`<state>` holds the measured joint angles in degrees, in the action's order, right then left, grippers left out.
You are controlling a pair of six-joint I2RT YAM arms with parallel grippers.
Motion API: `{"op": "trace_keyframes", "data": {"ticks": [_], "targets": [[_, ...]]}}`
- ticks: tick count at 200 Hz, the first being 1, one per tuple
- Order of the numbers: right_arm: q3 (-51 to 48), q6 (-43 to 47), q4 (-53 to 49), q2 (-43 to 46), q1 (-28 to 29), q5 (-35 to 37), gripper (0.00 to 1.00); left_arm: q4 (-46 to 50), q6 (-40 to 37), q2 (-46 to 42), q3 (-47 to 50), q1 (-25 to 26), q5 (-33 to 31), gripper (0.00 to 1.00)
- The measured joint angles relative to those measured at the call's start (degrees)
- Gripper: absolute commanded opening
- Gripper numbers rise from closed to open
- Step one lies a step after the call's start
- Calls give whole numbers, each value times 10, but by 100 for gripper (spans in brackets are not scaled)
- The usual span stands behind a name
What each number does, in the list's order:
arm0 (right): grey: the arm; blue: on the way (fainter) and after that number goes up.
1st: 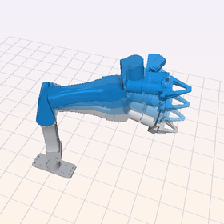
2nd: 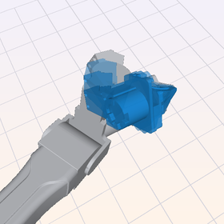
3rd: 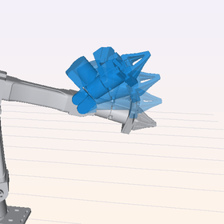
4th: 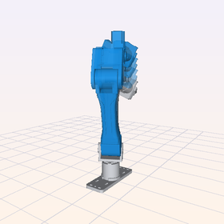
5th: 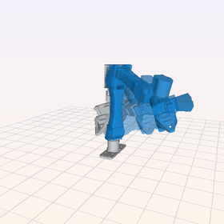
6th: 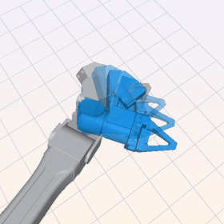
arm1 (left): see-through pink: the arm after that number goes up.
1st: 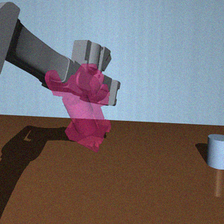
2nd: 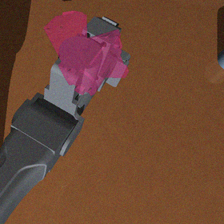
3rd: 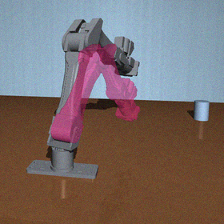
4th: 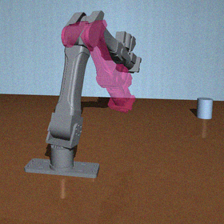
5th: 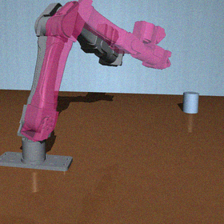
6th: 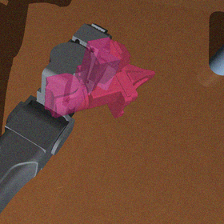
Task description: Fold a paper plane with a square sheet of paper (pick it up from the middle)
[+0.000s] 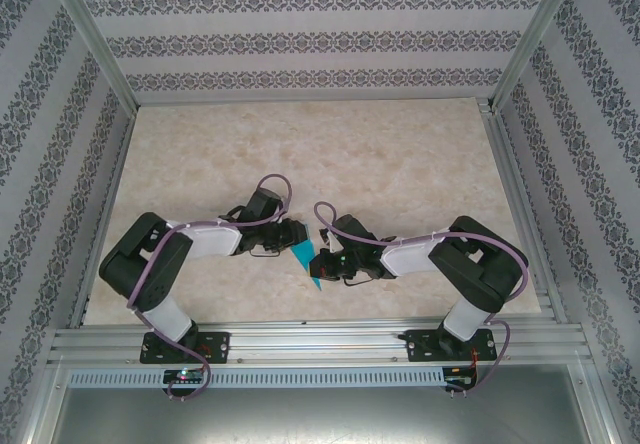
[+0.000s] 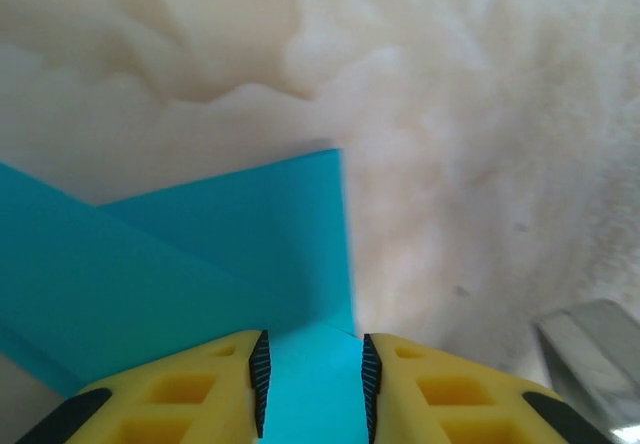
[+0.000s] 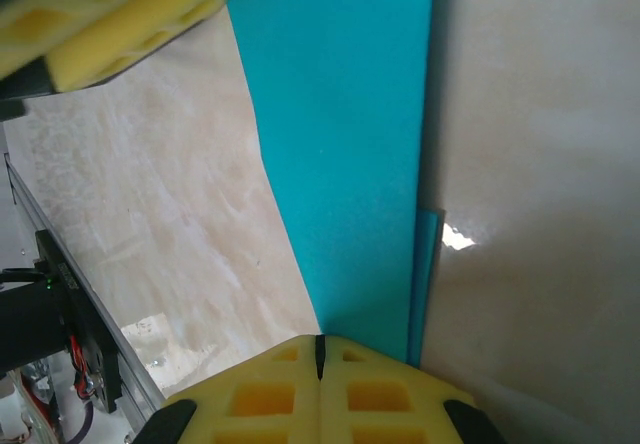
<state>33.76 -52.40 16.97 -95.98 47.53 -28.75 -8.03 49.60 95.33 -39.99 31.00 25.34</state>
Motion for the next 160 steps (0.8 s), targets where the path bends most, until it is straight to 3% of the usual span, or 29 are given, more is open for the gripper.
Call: {"op": "trace_keyframes", "data": {"ticks": [75, 160], "targets": [[18, 4, -78, 70, 4, 23, 5, -6, 2, 3, 0, 1, -12, 32], [113, 16, -80, -36, 3, 14, 5, -7, 2, 3, -1, 1, -12, 31]]}}
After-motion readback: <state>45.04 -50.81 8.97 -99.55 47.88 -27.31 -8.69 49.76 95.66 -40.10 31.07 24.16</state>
